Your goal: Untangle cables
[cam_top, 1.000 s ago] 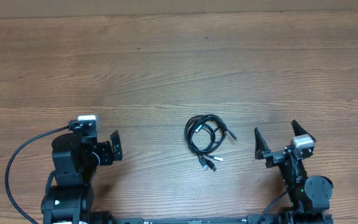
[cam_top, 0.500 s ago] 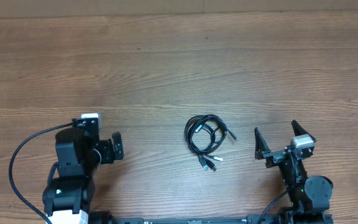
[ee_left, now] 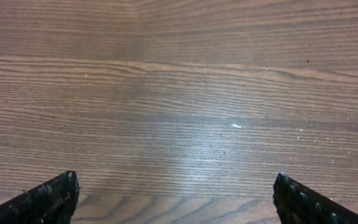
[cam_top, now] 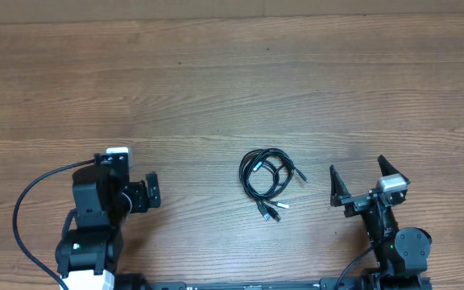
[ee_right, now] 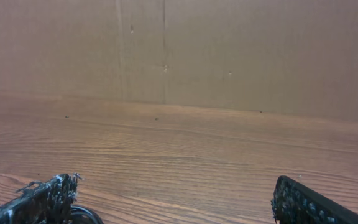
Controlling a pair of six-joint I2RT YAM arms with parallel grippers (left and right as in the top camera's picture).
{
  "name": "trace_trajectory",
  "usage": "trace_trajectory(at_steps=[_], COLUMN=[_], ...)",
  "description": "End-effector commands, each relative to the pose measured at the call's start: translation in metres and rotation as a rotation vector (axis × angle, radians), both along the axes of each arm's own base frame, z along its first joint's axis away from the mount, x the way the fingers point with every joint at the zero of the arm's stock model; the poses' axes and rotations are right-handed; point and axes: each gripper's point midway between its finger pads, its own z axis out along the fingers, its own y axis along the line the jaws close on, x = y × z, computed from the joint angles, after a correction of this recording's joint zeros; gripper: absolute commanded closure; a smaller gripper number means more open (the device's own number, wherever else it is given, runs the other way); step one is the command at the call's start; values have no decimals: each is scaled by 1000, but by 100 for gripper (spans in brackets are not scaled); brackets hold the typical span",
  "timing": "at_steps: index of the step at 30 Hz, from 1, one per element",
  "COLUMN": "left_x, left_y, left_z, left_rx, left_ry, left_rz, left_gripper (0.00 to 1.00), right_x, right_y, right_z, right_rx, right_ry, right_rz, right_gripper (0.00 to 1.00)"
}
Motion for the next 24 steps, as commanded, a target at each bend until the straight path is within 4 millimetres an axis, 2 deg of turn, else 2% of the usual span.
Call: trace_trajectory(at_steps=[1, 12, 24], left_x=[6, 21, 24], left_y=[-3, -3, -14], left_z=[11, 26, 14], left_rx=[-7, -16, -52], left_ry=[-17, 41, 97], left_rz=[-21, -30, -72], left_gripper=[1, 0, 0], right_x=[0, 0, 0], right_y=[1, 1, 1], right_z=[-4, -4, -4], right_rx=[2, 1, 1], right_ry=[6, 6, 6], right_rz=[2, 2, 2], right_gripper=[0, 0, 0])
